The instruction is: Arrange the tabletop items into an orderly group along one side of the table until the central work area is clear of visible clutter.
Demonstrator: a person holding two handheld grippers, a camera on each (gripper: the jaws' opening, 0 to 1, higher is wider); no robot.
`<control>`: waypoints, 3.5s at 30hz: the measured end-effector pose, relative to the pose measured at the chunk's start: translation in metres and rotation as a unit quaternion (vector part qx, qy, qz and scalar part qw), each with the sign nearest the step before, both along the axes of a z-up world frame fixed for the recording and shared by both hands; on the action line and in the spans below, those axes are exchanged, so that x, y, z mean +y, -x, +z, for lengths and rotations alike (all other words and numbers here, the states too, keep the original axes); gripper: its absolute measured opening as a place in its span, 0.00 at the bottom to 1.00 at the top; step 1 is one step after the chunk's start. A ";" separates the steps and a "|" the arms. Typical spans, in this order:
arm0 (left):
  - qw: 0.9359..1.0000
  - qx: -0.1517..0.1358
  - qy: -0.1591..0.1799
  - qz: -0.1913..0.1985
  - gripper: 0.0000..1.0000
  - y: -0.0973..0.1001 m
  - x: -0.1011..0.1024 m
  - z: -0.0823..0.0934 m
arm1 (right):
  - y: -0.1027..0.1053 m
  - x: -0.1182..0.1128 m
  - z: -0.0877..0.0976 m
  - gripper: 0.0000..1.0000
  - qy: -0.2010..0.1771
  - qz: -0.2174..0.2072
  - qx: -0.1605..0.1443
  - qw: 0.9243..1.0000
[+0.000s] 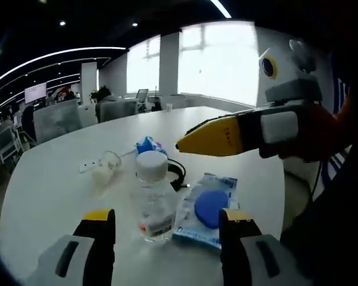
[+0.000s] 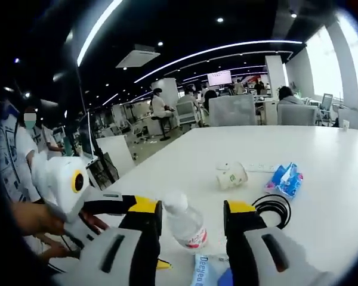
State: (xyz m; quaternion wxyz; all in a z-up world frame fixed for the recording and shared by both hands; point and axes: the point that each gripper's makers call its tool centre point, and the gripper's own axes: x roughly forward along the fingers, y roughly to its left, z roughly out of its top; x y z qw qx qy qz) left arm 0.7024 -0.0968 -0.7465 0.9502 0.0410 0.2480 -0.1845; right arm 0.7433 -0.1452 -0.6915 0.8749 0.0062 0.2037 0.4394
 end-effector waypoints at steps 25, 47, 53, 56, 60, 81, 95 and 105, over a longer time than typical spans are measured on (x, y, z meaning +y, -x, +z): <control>0.999 -0.013 0.002 0.039 0.52 -0.028 0.000 0.013 | -0.005 -0.098 -0.045 0.86 0.069 0.023 -0.017 0.997; 0.987 -0.044 -0.041 0.151 0.26 -0.044 0.010 0.021 | -0.015 -0.143 -0.087 0.98 0.114 0.009 0.005 0.993; 0.984 -0.050 -0.040 0.164 0.23 -0.046 0.012 0.023 | -0.015 -0.148 -0.094 0.96 0.120 0.007 0.013 0.993; 0.983 -0.054 -0.048 0.171 0.23 -0.046 0.011 0.022 | -0.015 -0.150 -0.097 0.95 0.123 0.007 0.017 0.992; 0.980 -0.061 -0.056 0.183 0.23 -0.046 0.012 0.023 | -0.015 -0.152 -0.101 0.94 0.126 0.008 0.020 0.992; 0.981 -0.057 -0.021 0.182 0.19 -0.047 0.012 0.022 | -0.017 -0.161 -0.110 0.91 0.131 0.007 0.029 0.991; 0.989 -0.033 -0.009 0.144 0.19 -0.050 0.014 0.024 | -0.023 -0.159 -0.101 0.91 0.123 -0.007 0.017 0.992; 0.993 -0.045 0.001 0.111 0.19 -0.058 0.033 0.042 | -0.023 -0.157 -0.097 0.91 0.120 -0.015 0.014 0.993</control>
